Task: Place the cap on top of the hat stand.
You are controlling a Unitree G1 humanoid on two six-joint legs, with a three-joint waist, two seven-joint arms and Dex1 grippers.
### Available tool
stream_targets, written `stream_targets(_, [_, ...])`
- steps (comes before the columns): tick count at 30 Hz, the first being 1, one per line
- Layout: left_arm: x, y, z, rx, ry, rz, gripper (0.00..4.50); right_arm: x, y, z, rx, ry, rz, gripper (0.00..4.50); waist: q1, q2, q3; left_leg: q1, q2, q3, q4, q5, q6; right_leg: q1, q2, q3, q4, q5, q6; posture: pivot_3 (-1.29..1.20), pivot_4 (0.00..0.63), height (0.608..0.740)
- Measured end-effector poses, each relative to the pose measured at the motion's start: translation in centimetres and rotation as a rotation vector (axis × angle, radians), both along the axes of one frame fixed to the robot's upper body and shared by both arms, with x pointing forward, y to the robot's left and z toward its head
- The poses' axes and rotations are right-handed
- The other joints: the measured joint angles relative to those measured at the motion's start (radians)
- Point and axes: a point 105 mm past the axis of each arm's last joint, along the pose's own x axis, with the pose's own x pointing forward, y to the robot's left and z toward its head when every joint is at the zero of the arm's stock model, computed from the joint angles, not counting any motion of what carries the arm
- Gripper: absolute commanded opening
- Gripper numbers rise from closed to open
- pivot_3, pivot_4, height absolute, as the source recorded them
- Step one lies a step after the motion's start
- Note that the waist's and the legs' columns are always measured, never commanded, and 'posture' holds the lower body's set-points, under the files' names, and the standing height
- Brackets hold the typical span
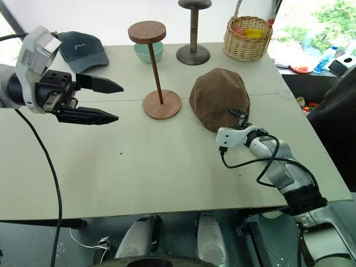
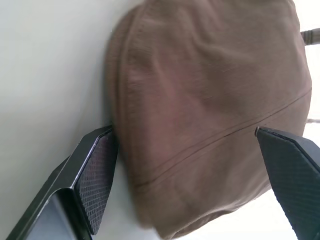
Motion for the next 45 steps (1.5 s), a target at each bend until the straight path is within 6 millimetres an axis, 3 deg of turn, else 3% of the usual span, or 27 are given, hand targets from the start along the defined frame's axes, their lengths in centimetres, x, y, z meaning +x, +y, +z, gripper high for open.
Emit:
stream_targets(4, [0.1, 0.0, 0.1, -0.004, -0.002, 0.011, 4.50, 1.6, -0.7, 0.2, -0.004, -0.010, -0.027, 4.38, 0.001, -0.001, 0.000, 0.001, 0.000, -0.001, 0.000, 0.000, 0.000, 0.002, 0.001, 0.000, -0.001, 0.000, 0.000, 0.00, 0.150, 0.740])
stream_targets(7, [0.1, 0.1, 0.3, -0.007, -0.007, 0.016, 4.50, 2.1, -0.8, 0.0, 0.001, -0.007, -0.034, 3.56, 0.002, -0.001, -0.001, 0.001, 0.000, -0.002, 0.000, 0.000, 0.000, 0.002, 0.001, 0.000, -0.001, 0.001, -0.001, 0.00, 0.150, 0.740])
stream_targets(11, [0.2, 0.1, 0.3, -0.009, -0.011, 0.024, 4.50, 2.0, -0.7, -1.0, 0.014, 0.021, -0.031, 1.47, 0.001, -0.001, 0.000, 0.001, 0.000, -0.002, 0.000, 0.000, 0.000, 0.002, 0.001, 0.000, 0.000, 0.001, -0.001, 0.00, 0.150, 0.740])
stream_targets(14, [0.3, 0.1, 0.4, -0.012, -0.016, 0.038, 4.50, 2.1, -0.7, -0.2, 0.038, -0.003, -0.033, 0.11, 0.002, -0.001, 0.000, 0.001, 0.000, -0.004, -0.001, 0.000, 0.000, 0.002, 0.002, 0.000, 0.000, 0.001, -0.001, 0.00, 0.150, 0.740])
stream_targets(20, [0.6, 0.9, 0.9, -0.041, -0.042, 0.093, 4.50, 1.6, -0.6, 0.5, 0.151, 0.020, -0.065, 0.04, 0.003, -0.001, 0.000, 0.000, 0.000, -0.004, -0.002, 0.000, 0.000, 0.001, 0.002, 0.000, 0.000, 0.000, 0.000, 0.00, 0.150, 0.740])
stream_targets(24, [0.7, 2.2, 1.4, -0.073, -0.057, 0.174, 4.50, 2.0, -0.6, 3.9, 0.253, 0.019, -0.083, 0.04, 0.001, 0.001, 0.001, 0.000, 0.000, -0.004, -0.002, 0.000, 0.000, 0.001, 0.002, 0.000, 0.000, 0.000, 0.000, 0.00, 0.150, 0.740])
stream_targets(27, [0.6, 3.3, 2.3, -0.111, -0.082, 0.241, 4.50, 3.4, -0.3, 9.5, 0.331, -0.076, -0.075, 0.04, -0.009, 0.003, 0.003, -0.001, 0.000, -0.003, -0.002, 0.000, 0.000, -0.001, 0.002, 0.000, 0.000, 0.000, -0.001, 0.00, 0.150, 0.740])
stream_targets(30, [0.5, 4.3, 3.2, -0.150, -0.115, 0.302, 4.50, 4.3, 0.9, 17.1, 0.417, -0.227, -0.022, 0.04, -0.021, 0.003, 0.005, -0.002, 0.000, -0.004, -0.004, 0.000, 0.000, -0.004, 0.002, 0.000, 0.001, 0.001, -0.001, 0.00, 0.150, 0.740])
stream_targets(33, [0.4, 5.5, 4.4, -0.196, -0.163, 0.377, 4.50, 4.4, 2.8, 24.5, 0.521, -0.369, 0.058, 0.04, -0.026, 0.003, 0.005, -0.002, 0.000, -0.003, -0.009, 0.000, 0.000, -0.007, 0.003, 0.001, 0.001, 0.003, 0.003, 0.00, 0.150, 0.740])
stream_targets(35, [0.3, 6.7, 5.2, -0.228, -0.196, 0.437, 4.50, 4.2, 5.4, 28.6, 0.595, -0.428, 0.147, 0.04, -0.030, 0.003, 0.005, -0.002, 0.001, -0.003, -0.015, 0.000, -0.001, -0.010, 0.003, 0.001, 0.001, 0.003, 0.003, 0.00, 0.150, 0.740])
stream_targets(39, [0.1, 7.9, 5.6, -0.250, -0.222, 0.507, 4.50, 4.6, 9.0, 29.7, 0.644, -0.406, 0.245, 0.04, -0.031, 0.003, 0.005, -0.002, 0.001, -0.002, -0.017, 0.001, -0.001, -0.011, 0.003, 0.002, 0.001, 0.003, 0.003, 0.00, 0.150, 0.740])
stream_targets(45, [-0.6, 8.9, 6.0, -0.268, -0.256, 0.566, 4.50, 4.9, 14.8, 27.3, 0.603, -0.303, 0.392, 0.04, -0.033, 0.003, 0.005, -0.004, 0.001, -0.002, -0.017, 0.001, -0.002, -0.012, 0.003, 0.002, 0.001, 0.003, 0.003, 0.00, 0.150, 0.740])
